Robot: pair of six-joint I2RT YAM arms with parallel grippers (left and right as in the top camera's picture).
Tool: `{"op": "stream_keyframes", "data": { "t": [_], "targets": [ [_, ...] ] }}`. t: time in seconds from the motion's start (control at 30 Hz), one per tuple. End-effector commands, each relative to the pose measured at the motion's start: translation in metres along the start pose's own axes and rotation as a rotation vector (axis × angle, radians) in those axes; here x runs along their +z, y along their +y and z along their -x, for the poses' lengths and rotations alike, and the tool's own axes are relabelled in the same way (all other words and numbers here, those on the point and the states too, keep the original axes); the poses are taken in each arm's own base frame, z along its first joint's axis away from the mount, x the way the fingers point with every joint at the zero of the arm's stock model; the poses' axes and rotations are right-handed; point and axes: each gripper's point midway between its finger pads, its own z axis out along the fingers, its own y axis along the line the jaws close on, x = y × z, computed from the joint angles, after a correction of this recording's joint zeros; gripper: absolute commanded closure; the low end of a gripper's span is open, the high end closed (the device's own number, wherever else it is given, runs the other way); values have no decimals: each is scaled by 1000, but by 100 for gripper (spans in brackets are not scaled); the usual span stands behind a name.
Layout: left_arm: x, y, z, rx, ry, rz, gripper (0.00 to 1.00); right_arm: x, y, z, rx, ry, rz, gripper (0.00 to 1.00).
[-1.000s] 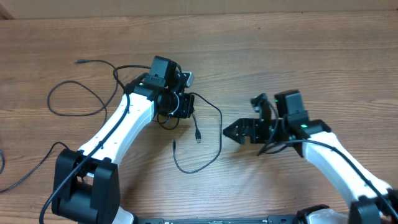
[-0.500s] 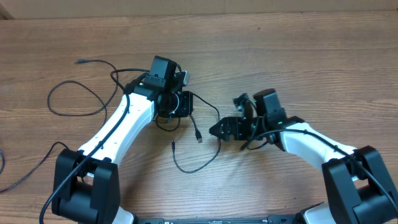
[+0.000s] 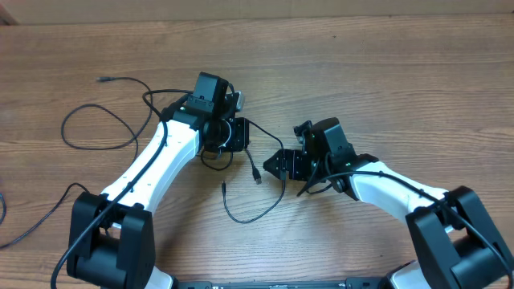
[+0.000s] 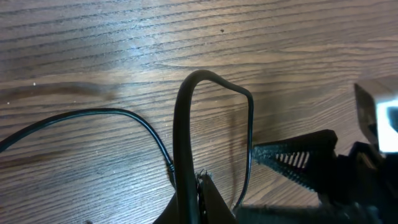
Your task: Untangle cables
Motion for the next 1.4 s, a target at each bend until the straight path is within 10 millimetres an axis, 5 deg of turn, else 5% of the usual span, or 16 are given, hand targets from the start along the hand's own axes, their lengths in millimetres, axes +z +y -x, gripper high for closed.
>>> {"op": "stream_keyframes", "data": {
  "t": [0.0, 0.2, 0.4, 0.93, 1.0, 1.37],
  "targets": [
    [-7, -9, 4, 23, -21, -19, 96, 13, -12, -3, 60, 15, -30, 28],
    [-7, -9, 3, 23, -20, -19, 96, 18, -12, -7, 77, 39, -8, 41],
    [-7, -9, 0, 63, -5, -20, 96, 17, 4, 4, 90, 14, 71, 96],
    [-16, -47, -37, 378, 118, -290, 88, -25, 66, 65, 197, -90, 471, 96],
    [-20, -58, -43, 438, 126, -366, 80, -28, 70, 69, 188, -104, 485, 96],
    [-21, -58, -46, 505, 124, -377, 76, -31, 75, 71, 188, -105, 510, 96]
  ]
}}
